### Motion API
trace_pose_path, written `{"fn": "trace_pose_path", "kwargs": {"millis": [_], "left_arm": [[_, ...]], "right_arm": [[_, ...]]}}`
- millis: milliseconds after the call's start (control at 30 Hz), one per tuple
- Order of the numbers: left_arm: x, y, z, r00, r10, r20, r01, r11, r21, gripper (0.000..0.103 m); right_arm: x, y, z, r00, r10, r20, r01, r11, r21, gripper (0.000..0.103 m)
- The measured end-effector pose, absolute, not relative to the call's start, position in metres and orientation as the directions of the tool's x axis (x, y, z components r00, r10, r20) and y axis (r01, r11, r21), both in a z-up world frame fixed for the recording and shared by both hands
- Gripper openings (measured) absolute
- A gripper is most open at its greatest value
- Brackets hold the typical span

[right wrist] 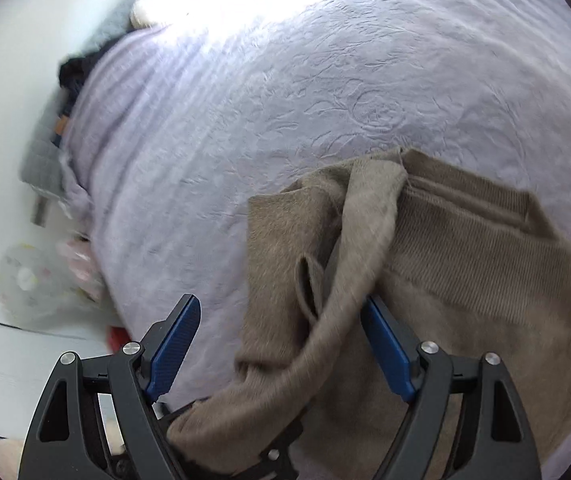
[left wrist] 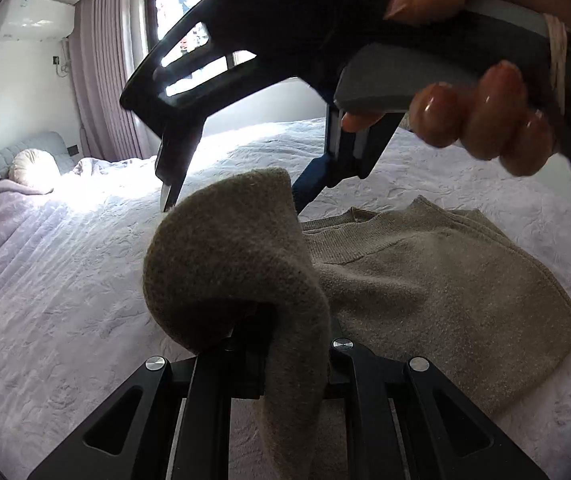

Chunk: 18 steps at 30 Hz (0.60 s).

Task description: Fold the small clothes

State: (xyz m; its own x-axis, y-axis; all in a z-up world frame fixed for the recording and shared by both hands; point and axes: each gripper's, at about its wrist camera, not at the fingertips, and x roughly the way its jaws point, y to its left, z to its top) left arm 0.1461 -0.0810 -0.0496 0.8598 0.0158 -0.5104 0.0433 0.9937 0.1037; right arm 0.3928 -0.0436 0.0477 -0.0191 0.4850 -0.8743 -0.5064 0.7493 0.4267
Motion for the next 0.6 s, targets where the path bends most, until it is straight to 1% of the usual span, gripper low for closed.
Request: {"fn": "trace_pose_path", "kwargs": {"millis": [33, 100, 167, 233, 267, 367, 467, 500, 600], "left_arm": [[0.147, -0.075, -0.049, 0.858, 0.006, -0.513, 0.034, 0.997, 0.069, 0.015], [0.151, -0.060, -0.045, 0.854, -0.007, -0.520, 0.006, 1.000, -0.005, 0.015], [0.152, -0.052, -0.041, 0.855, 0.007, -0.518, -0.022, 1.000, -0.022, 0.015], [0.152, -0.057, -0.039, 0.860, 0.028, -0.510, -0.019, 1.000, 0.022, 0.015], [0.152, -0.062, -0.037, 0.862, 0.042, -0.505, -0.014, 0.998, 0.058, 0.015], [0.151, -0.085, -0.029, 0.873, 0.035, -0.487, 0.035, 0.990, 0.134, 0.015], [0.149, -0.121, -0.021, 0.892, 0.005, -0.453, 0.114, 0.966, 0.233, 0.015], [0.148, -0.136, -0.020, 0.897, -0.016, -0.442, 0.149, 0.952, 0.268, 0.015], [0.144, -0.182, -0.026, 0.891, -0.083, -0.447, 0.261, 0.899, 0.353, 0.015]], "right_arm": [[0.393, -0.037, 0.046, -0.011, 0.467, -0.884, -0.518, 0.754, 0.404, 0.085], [0.394, -0.034, 0.041, -0.011, 0.473, -0.881, -0.518, 0.751, 0.409, 0.085], [0.395, -0.036, 0.033, -0.031, 0.495, -0.868, -0.481, 0.754, 0.447, 0.084], [0.394, -0.043, 0.031, -0.041, 0.526, -0.850, -0.466, 0.742, 0.482, 0.044], [0.393, -0.047, 0.032, -0.033, 0.536, -0.843, -0.462, 0.740, 0.488, 0.015], [0.387, -0.061, 0.038, 0.001, 0.549, -0.836, -0.476, 0.735, 0.482, 0.012], [0.375, -0.101, 0.051, 0.046, 0.598, -0.800, -0.455, 0.725, 0.517, 0.012], [0.371, -0.116, 0.054, 0.061, 0.611, -0.789, -0.443, 0.725, 0.527, 0.012], [0.352, -0.177, 0.052, 0.125, 0.631, -0.765, -0.381, 0.743, 0.550, 0.012]]}}
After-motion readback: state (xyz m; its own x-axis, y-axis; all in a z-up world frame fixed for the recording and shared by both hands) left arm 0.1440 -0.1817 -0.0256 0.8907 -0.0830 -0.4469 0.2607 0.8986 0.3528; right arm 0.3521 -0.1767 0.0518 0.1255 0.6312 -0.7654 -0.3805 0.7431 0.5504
